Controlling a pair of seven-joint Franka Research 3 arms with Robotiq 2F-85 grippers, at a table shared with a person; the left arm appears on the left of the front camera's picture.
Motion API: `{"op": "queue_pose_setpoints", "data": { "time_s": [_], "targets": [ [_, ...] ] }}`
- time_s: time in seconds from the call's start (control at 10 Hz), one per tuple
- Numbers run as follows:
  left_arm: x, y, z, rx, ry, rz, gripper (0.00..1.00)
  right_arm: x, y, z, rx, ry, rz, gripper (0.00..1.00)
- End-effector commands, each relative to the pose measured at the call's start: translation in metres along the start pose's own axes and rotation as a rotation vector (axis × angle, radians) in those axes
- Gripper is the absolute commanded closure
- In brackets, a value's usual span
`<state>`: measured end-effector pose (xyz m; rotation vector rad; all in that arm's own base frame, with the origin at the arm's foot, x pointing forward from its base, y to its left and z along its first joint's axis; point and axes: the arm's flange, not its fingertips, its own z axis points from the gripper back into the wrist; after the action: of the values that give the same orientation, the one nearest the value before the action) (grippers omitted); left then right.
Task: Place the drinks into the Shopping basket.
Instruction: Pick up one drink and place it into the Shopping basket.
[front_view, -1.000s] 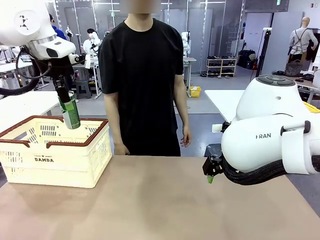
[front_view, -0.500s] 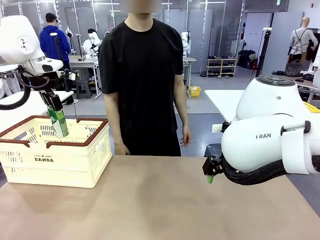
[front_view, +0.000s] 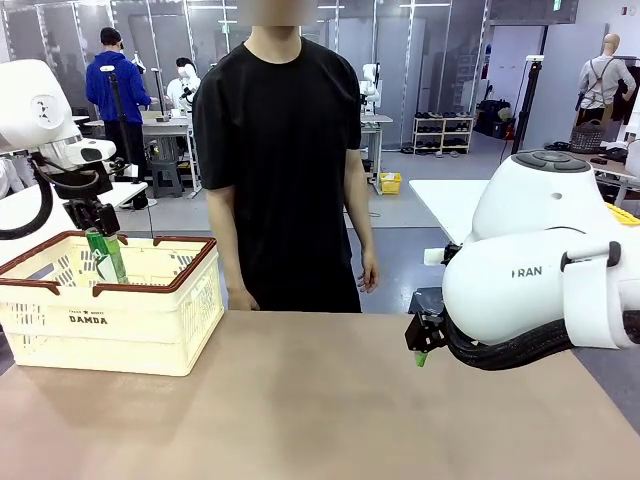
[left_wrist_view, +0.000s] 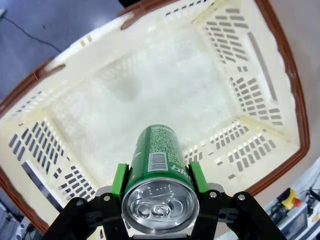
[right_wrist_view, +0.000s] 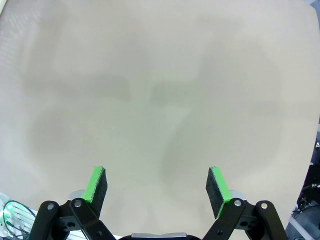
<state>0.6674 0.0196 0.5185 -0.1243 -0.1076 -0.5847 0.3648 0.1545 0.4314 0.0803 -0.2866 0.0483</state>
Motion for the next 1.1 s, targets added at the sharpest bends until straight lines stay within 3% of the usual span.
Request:
{"op": "queue_pose_setpoints", "data": {
  "time_s": [0.0, 0.6, 1.0],
  "targets": [
    [-0.016, -0.006, -0.021, -0.036, -0.006, 0.039, 0.42, 0.000, 0.000, 0.000, 0.005, 0.001, 0.007, 0.00],
    [-0.040, 0.026, -0.083, -0.024, -0.023, 0.154, 0.42, 0.000, 0.000, 0.000, 0.005, 0.001, 0.007, 0.00],
    [-0.046, 0.039, -0.104, 0.003, 0.065, 0.184, 0.42, 0.000, 0.000, 0.000, 0.005, 0.001, 0.007, 0.00]
  ]
}}
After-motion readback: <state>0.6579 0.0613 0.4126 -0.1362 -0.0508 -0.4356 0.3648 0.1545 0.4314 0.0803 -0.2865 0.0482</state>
